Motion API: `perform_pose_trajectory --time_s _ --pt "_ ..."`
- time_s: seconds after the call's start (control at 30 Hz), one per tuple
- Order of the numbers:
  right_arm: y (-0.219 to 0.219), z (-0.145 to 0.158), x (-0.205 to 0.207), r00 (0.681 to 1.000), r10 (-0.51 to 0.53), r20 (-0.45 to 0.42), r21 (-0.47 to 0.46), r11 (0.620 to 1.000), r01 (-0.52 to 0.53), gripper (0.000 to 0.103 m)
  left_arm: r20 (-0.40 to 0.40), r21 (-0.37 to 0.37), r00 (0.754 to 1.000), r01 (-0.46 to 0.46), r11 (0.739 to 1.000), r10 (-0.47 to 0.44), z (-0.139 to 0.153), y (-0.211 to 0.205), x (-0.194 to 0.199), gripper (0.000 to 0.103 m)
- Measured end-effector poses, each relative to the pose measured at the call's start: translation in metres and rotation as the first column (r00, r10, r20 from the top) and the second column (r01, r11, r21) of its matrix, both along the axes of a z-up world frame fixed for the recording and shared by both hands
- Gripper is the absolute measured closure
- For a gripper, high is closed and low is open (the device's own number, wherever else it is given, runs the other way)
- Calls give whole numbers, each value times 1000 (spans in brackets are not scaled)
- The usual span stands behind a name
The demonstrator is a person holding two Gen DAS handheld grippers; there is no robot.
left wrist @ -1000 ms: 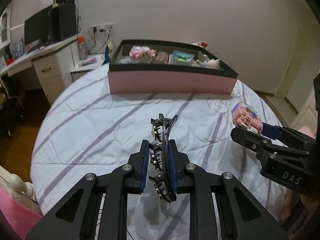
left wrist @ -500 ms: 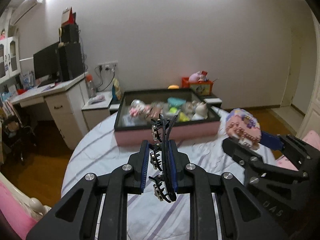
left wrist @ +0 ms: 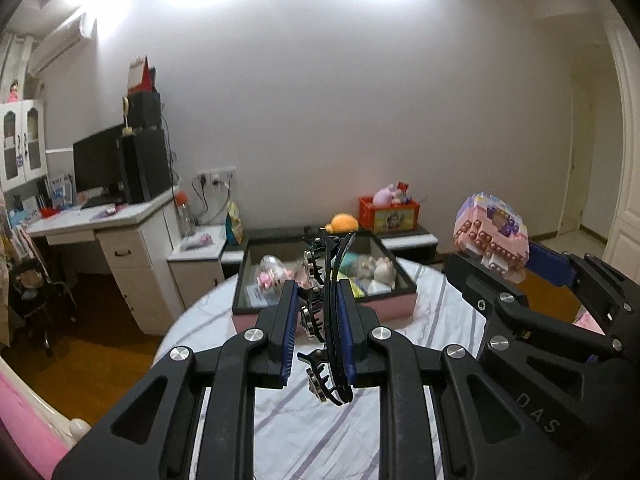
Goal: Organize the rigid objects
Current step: 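Lift the hair clip and block donut and carry both over the pink box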
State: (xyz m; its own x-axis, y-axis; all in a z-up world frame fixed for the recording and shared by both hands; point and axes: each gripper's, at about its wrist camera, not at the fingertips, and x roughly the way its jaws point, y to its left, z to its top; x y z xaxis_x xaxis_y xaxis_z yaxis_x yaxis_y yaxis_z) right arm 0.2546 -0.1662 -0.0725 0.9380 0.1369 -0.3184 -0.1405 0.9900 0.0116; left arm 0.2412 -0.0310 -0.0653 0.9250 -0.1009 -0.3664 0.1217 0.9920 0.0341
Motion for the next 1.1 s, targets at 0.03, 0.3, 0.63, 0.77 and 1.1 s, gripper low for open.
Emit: perform_pose_trajectory --time_s 0.03,0.3,0.63,0.77,1.1 --pt "0 4 -3 1000 -3 18 -5 1000 3 44 8 -1 1000 -1 1000 1 4 0 -2 84" --pt "7 30 -19 992 -21 125 -31 999 25 44 158 9 987 -18 1000 16 29 2 -21 84" --pt "10 46 -23 974 -39 223 -36 998 48 44 254 28 967 -22 999 14 40 2 -12 84" --pt "10 44 -9 974 -44 221 -35 998 53 44 251 44 968 -33 999 21 36 -1 3 84" --pt "17 30 41 982 -39 184 -35 998 46 44 221 74 975 -51 996 33 23 -1 58 84"
